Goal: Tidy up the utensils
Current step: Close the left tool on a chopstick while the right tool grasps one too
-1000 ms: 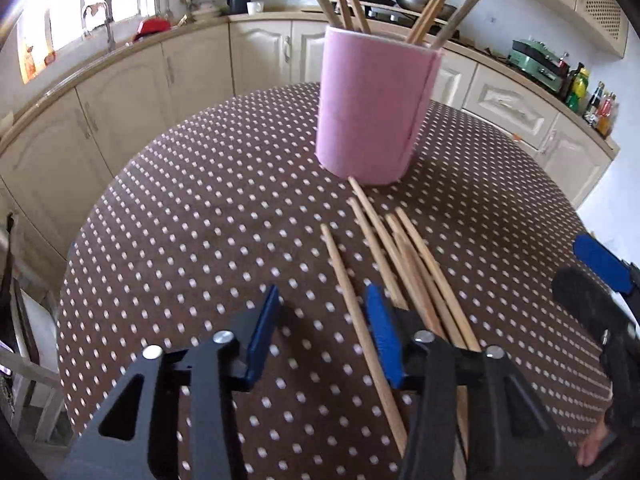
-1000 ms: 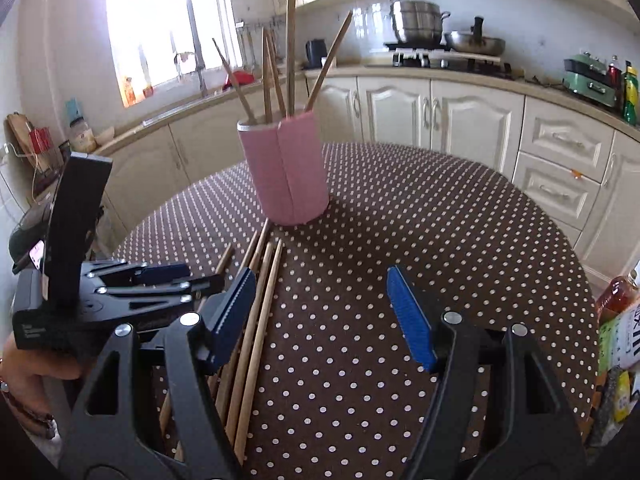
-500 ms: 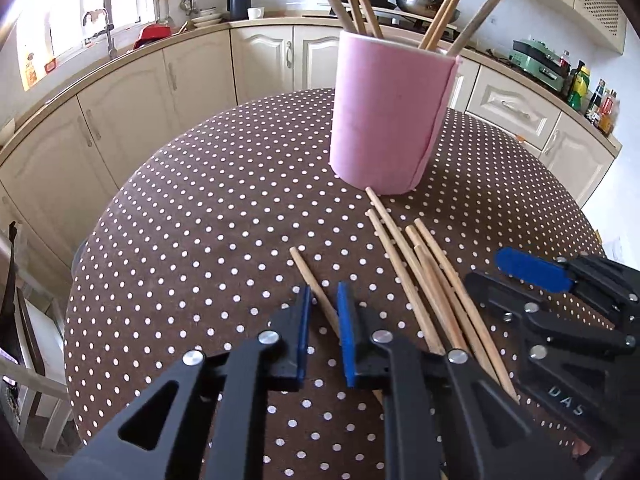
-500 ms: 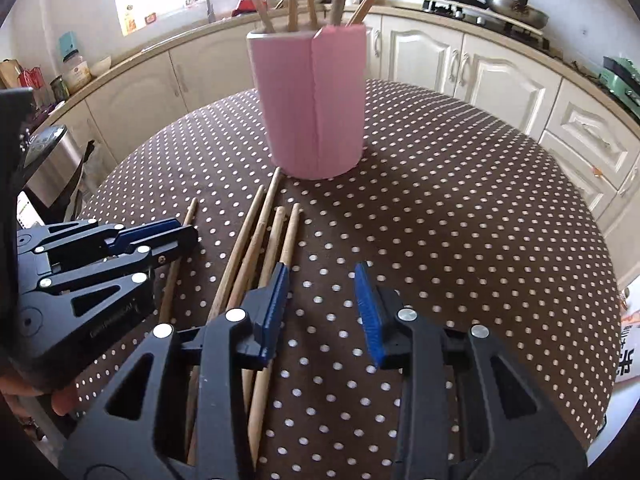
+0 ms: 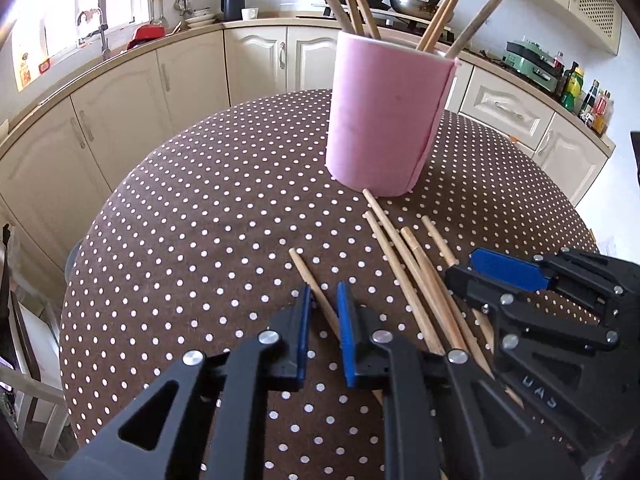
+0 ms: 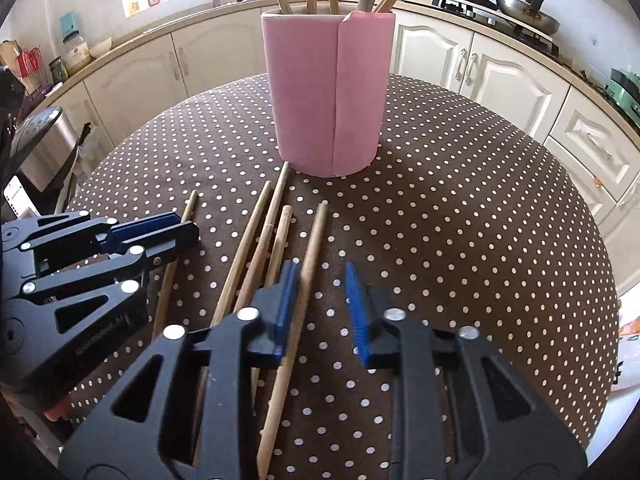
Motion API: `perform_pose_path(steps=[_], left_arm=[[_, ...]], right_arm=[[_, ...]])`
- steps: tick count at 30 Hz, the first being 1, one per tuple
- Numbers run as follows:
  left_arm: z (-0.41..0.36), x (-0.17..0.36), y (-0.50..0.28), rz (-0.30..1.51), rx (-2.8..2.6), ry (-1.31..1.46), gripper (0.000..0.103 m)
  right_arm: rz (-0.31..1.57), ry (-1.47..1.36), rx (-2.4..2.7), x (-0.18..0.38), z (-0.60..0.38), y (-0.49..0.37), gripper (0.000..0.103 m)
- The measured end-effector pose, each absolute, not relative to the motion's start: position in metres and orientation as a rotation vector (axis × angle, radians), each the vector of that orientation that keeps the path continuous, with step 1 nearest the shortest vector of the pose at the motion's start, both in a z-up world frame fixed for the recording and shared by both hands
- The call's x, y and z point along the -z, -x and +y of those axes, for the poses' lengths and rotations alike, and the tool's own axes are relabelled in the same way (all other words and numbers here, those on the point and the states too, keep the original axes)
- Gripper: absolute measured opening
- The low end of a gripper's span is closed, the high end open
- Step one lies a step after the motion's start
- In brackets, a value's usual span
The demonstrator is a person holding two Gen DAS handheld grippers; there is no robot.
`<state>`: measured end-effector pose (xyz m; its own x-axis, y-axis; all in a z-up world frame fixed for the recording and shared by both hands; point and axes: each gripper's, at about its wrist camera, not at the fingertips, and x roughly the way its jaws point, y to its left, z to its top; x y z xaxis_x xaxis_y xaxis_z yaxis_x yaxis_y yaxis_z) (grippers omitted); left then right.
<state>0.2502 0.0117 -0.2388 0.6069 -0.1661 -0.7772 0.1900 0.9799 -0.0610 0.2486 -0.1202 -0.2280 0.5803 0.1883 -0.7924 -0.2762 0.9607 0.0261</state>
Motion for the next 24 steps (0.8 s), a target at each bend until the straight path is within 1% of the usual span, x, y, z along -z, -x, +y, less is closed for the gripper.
perform_pose_path(steps=[3, 17, 24], left_arm=[[0.008, 0.239, -0.251, 0.894, 0.203, -0.04, 0.013], [0.005, 0.239, -0.256, 0.891, 0.211, -0.023, 0.009], [0.008, 0.238, -0.259, 0.893, 0.214, -0.02, 0.006]], right_arm=[[0.919, 0.108, -0.272, 0.229, -0.119, -0.252, 0.013], [0.933, 0.094, -0.274, 0.231, -0.121, -0.256, 0.012], [0.948, 0.072, -0.292, 0.227, -0.129, -0.263, 0.009]])
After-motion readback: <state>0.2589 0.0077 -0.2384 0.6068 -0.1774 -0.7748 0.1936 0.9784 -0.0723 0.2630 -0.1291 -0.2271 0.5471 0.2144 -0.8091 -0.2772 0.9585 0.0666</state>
